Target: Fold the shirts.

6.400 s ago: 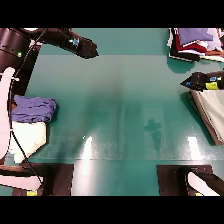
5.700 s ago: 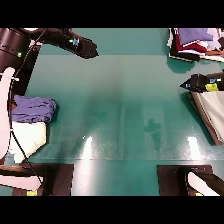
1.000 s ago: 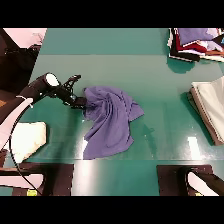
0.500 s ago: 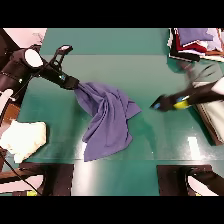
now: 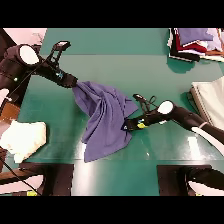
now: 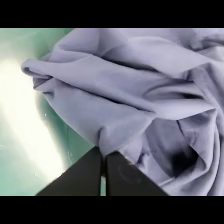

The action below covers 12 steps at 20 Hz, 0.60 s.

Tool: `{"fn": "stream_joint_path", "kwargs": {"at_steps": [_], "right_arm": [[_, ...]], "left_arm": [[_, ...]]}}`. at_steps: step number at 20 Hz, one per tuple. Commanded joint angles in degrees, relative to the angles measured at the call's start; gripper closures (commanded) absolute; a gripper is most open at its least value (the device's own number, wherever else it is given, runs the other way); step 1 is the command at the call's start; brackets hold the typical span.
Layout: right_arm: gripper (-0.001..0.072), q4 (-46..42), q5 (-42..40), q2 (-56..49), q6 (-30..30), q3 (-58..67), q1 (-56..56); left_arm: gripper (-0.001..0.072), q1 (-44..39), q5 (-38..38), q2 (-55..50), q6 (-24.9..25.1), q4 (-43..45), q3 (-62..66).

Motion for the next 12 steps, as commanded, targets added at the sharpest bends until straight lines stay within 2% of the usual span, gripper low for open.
{"fn": "stream_joint_path", "kwargs": {"at_steps": [1,2,4,7,9,12], "right_arm": [[0.0504,0.9,-1.1,-4.4,-0.9,4.4,2.2],[0.0694,-0.3,-0.6,-4.5,-0.9,5.6,1.7],[0.0697,-5.9,2.5,-3.0,0.7,8.1,-0.5],[0.0697,-22.5,11.0,3.5,9.4,14.0,-7.2],[0.0697,-32.5,16.1,9.6,12.8,19.0,-13.2],[0.0697,-37.5,18.9,17.9,13.1,27.2,-23.6]], "left_arm": [[0.0684,0.0,-1.2,0.0,-0.1,0.0,0.1],[0.0684,0.0,-1.6,0.1,-0.1,0.1,0.1],[0.0684,0.0,-1.7,0.9,-1.8,2.1,0.8],[0.0684,0.0,-1.8,4.0,-3.0,9.8,6.5],[0.0684,0.0,-1.6,6.9,-2.9,14.4,12.1],[0.0684,0.0,-0.8,10.3,-2.9,17.2,19.0]]}}
